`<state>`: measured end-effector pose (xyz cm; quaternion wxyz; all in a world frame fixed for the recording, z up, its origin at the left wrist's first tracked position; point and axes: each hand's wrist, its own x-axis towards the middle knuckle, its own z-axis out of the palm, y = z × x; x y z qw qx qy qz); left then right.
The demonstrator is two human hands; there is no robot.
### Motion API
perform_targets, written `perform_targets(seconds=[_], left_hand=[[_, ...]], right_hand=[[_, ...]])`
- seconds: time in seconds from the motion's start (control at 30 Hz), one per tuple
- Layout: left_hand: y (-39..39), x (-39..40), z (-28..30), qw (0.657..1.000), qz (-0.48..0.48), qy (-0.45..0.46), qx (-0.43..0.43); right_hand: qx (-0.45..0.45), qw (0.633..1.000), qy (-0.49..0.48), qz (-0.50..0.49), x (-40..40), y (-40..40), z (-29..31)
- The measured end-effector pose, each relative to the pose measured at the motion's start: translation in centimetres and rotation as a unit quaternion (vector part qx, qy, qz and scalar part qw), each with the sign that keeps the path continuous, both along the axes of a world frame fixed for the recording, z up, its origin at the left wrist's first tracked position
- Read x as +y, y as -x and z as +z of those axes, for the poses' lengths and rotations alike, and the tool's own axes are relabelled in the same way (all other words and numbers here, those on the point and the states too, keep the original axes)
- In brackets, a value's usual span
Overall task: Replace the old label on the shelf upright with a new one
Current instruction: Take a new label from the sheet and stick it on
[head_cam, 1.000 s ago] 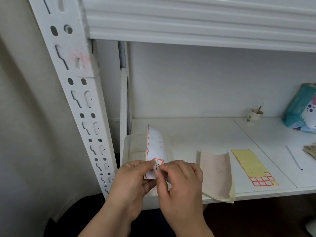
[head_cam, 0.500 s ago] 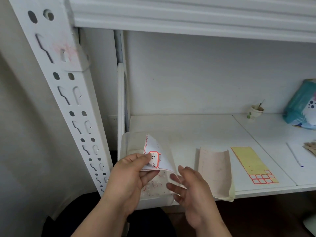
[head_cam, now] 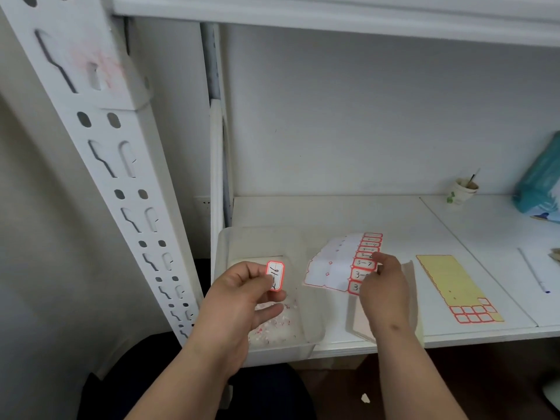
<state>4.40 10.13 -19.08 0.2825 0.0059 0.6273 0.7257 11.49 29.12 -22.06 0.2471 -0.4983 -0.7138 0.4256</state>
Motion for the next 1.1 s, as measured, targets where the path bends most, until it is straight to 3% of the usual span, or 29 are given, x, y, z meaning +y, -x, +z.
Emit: perform_targets(seconds=[0.23, 0.43, 0.5, 0.57, 0.63, 0.7, 0.73, 0.9, 1.1], left_hand=[[0.0, -0.1, 0.6, 0.998, -0.021, 0.035, 0.046], [-0.1, -0.6, 0.7, 0.997, -0.009, 0.054, 0.059], [-0.2, -0.8, 0.8, 0.997, -0.006, 0.054, 0.06], [-0.4, -0.9, 1.0, 0.997, -0.005, 0.05, 0.058], [-0.6, -1.0, 1.2, 0.997, -0.007, 0.049, 0.064], [-0.9, -1.2, 1.6, 0.995, -0.012, 0.053, 0.089], [-1.0, -1.5, 1.8, 0.992, -0.017, 0.059, 0.11], [-1.0, -3.2, 3.8, 0.974, -0.015, 0.074, 0.214], [-0.9, -5.7, 6.5, 0.972, 0.016, 0.039, 0.231]], right_hand=[[-0.199, 0.971, -0.12, 0.054, 2.6, 0.8, -1.8], [-0.377, 0.914, -0.116, 0.092, 1.8, 0.3, -2.3], [-0.383, 0.912, -0.101, 0.106, 0.8, 0.5, -1.8], [-0.309, 0.938, -0.09, 0.128, -0.7, 0.9, -0.6], [-0.139, 0.977, -0.034, 0.16, -3.1, 1.3, 1.7], [0.045, 0.979, 0.057, 0.193, -6.1, 1.1, 4.5], [0.095, 0.97, 0.08, 0.21, -7.4, 0.7, 5.8], [0.171, 0.948, 0.046, 0.264, -11.1, -0.5, 8.5], [0.193, 0.943, -0.021, 0.269, -13.2, -0.5, 10.7]])
